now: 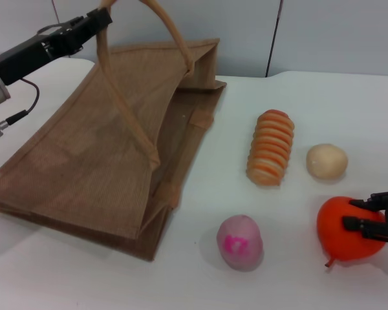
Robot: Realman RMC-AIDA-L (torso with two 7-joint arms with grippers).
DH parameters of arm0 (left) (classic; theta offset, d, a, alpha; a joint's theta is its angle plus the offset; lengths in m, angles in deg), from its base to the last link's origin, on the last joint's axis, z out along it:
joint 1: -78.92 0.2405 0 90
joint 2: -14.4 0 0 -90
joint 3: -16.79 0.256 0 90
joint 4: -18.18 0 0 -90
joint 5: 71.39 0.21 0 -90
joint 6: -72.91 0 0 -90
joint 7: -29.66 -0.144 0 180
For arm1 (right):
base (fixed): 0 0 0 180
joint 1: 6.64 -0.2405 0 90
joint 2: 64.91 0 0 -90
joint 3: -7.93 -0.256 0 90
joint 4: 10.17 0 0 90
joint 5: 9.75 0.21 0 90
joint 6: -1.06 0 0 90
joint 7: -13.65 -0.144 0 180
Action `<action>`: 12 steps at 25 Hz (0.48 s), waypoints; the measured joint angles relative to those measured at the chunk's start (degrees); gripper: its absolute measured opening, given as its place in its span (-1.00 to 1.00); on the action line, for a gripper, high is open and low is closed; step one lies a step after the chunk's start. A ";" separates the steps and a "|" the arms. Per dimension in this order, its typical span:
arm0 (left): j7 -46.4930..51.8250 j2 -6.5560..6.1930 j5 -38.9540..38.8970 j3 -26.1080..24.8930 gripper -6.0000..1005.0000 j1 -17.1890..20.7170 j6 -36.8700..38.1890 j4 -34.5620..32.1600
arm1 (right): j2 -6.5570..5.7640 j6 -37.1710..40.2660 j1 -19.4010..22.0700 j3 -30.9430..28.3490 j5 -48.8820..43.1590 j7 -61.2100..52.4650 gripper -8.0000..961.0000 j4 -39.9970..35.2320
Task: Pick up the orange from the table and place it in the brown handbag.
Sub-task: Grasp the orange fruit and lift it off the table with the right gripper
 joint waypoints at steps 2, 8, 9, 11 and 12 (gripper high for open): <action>-0.10 0.03 0.01 0.00 -0.75 0.01 -0.01 0.00 | 0.00 -0.27 -0.13 0.08 -0.01 -0.34 -0.05 -0.01; -0.16 0.05 0.03 0.01 -0.75 0.04 -0.27 0.00 | 0.00 -0.35 -0.41 -0.13 0.25 -1.04 -0.24 -0.39; -0.08 0.05 0.03 0.01 -0.75 0.02 -0.53 0.00 | 0.00 -0.35 -0.49 -0.20 0.33 -0.99 -0.26 -0.41; -0.01 0.05 -0.02 0.01 -0.75 0.00 -0.97 0.00 | 0.00 0.02 -0.60 -0.27 0.63 -0.23 -0.30 -0.49; 0.02 0.04 -0.14 0.01 -0.75 0.00 -1.26 0.00 | 0.00 0.86 -0.74 -0.30 0.97 0.71 -0.32 -0.51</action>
